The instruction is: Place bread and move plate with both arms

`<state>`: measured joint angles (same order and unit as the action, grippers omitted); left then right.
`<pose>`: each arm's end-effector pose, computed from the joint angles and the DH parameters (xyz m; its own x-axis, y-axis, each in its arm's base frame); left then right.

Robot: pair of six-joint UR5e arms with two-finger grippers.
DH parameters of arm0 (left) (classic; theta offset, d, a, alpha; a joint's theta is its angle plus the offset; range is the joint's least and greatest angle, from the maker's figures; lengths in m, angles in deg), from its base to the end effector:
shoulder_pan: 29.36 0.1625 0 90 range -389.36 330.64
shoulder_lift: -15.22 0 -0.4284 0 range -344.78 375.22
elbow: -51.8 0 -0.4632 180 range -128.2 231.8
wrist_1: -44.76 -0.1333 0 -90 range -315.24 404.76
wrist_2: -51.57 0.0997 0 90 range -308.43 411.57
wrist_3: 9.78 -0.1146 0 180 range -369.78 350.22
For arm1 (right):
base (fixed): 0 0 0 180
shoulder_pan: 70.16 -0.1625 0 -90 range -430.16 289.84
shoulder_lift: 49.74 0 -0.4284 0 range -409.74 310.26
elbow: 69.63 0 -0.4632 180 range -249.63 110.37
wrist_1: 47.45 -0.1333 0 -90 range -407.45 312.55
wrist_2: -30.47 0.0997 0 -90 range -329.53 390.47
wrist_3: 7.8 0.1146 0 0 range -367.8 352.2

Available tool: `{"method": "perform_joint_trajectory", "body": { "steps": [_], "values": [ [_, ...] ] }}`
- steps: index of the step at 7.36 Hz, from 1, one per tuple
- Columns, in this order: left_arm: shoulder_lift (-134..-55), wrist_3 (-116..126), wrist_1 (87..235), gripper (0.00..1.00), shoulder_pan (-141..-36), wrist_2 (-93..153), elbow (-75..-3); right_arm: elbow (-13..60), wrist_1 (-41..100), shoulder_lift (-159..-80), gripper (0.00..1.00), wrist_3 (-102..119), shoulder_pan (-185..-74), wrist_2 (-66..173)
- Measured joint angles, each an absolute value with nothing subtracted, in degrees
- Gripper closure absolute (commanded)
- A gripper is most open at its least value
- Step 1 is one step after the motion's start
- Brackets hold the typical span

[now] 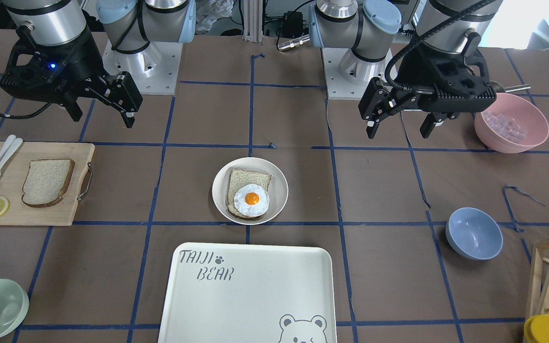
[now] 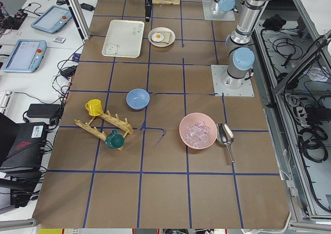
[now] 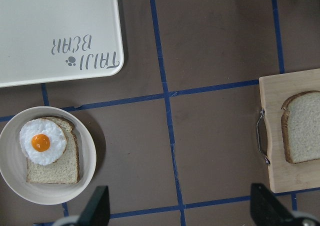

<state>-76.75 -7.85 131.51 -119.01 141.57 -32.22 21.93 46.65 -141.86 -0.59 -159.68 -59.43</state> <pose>-0.1297 -0.5910 0.5220 -0.9992 -0.0395 0.0043 -0.0397 0.9912 -0.1263 0.1288 -0.5571 0.4890 -0.9910 0.1333 -0.0119 0.1338 0.9877 -0.0804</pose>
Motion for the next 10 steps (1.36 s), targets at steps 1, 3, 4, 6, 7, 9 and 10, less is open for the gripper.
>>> {"method": "perform_joint_trajectory", "body": {
  "steps": [1, 3, 4, 6, 7, 9, 10],
  "values": [
    [-76.7, -7.8, 131.5, 0.0, -119.0, 141.6, -32.2, 21.9, 46.7, -141.9, 0.0, -0.6, -159.7, -59.3],
    [-76.6, -7.8, 131.5, 0.0, -118.9, 141.6, -32.2, 21.9, 46.9, -141.7, 0.0, -0.8, -159.6, -59.7],
    [-76.6, -7.8, 131.5, 0.0, -118.9, 141.6, -32.2, 22.0, 47.2, -141.1, 0.0, -0.9, -159.3, -59.8],
    [-76.6, -7.8, 131.5, 0.0, -119.0, 141.6, -32.2, 22.4, 47.5, -139.1, 0.0, -1.1, -156.7, -61.9],
    [-76.6, -7.8, 131.5, 0.0, -119.0, 141.5, -32.2, 23.3, 47.5, -138.2, 0.0, -1.2, -154.1, -63.0],
    [-76.7, -7.8, 131.5, 0.0, -119.0, 141.5, -32.2, 27.1, 47.8, -136.4, 0.0, -1.3, -147.7, -64.6],
    [-76.7, -7.8, 131.5, 0.0, -119.0, 141.5, -32.2, 29.4, 48.4, -135.1, 0.0, -1.2, -144.9, -66.6]
  ]
}}
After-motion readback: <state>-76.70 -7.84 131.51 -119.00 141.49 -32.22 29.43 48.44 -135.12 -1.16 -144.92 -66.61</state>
